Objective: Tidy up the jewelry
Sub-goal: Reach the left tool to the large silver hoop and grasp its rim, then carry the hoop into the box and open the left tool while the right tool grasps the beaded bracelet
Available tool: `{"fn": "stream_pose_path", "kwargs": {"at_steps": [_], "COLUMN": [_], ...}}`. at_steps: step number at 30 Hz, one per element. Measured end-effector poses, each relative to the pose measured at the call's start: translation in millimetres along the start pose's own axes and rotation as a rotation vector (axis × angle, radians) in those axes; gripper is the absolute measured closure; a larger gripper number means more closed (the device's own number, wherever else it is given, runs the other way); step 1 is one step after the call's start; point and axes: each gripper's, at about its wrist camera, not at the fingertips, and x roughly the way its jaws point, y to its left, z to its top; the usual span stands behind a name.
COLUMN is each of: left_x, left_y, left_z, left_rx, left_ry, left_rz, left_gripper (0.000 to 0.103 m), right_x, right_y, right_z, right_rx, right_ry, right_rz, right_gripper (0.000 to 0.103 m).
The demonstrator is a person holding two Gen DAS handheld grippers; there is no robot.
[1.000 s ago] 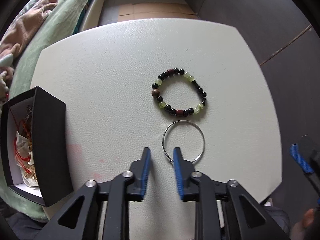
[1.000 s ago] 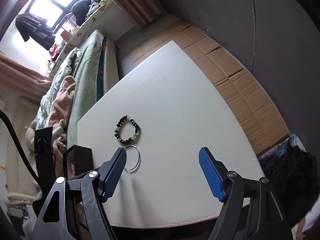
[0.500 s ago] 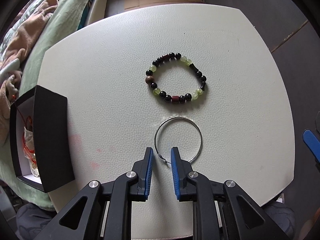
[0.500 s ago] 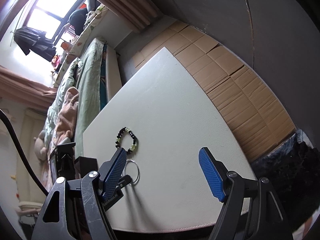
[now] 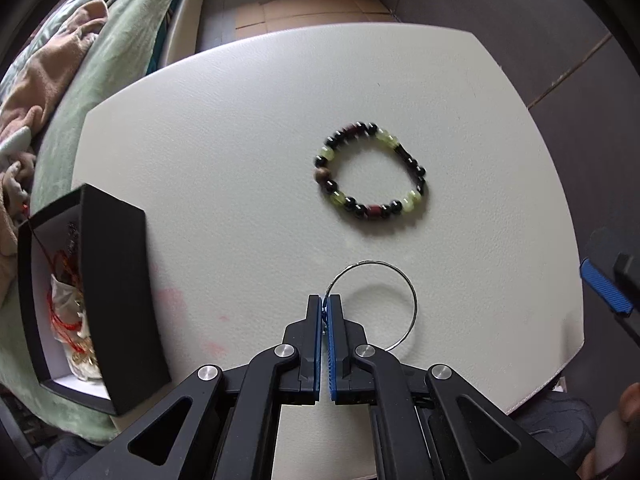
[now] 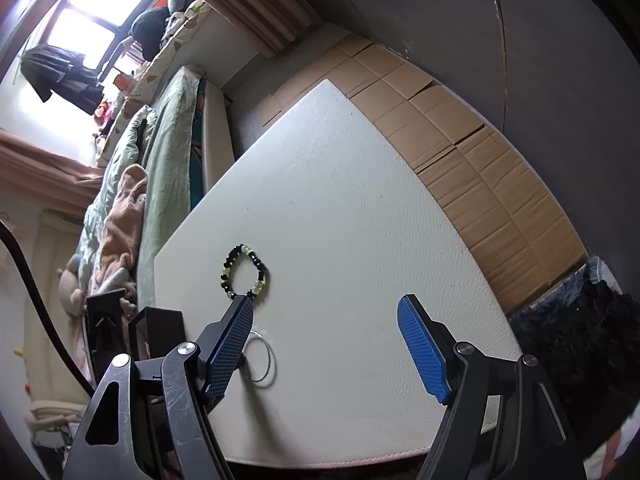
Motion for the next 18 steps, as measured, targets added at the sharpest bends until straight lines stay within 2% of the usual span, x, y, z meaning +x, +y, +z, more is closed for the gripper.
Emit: {"fn": "stream_pose_path", "kwargs": {"at_steps": [6,12,16,18], "left_x": [-18.5,-31.0,-31.8,-39.7], "left_y": [30.1,57.5,74.3,70.4], "left_z": [11.4,25.7,33.4,25.2], "left_rx": [-0.03,-0.052,-0.046,-0.045], "left_ry": [-0.054,-0.119,-0.149,-0.167], "left_rz": [-0.047,-0.082,-0.125,-0.144], "left_gripper": [0.101,0.101,0.101,0.101], "right_x": [9.2,33.2,38.9,44.8], "right_y": [11.6,24.0,39.1,45.2], "right_z": [0.6,3.3,7.1,9.6], "right_rx": [-0.046,-0.069,-0.124,-0.147], "right_ry": [0.003,0.05,0.019,0.023], "right_rz": [0.001,0.011,-0.021,-0.039], "right_gripper": [0.028,0.028,0.028,0.028]}}
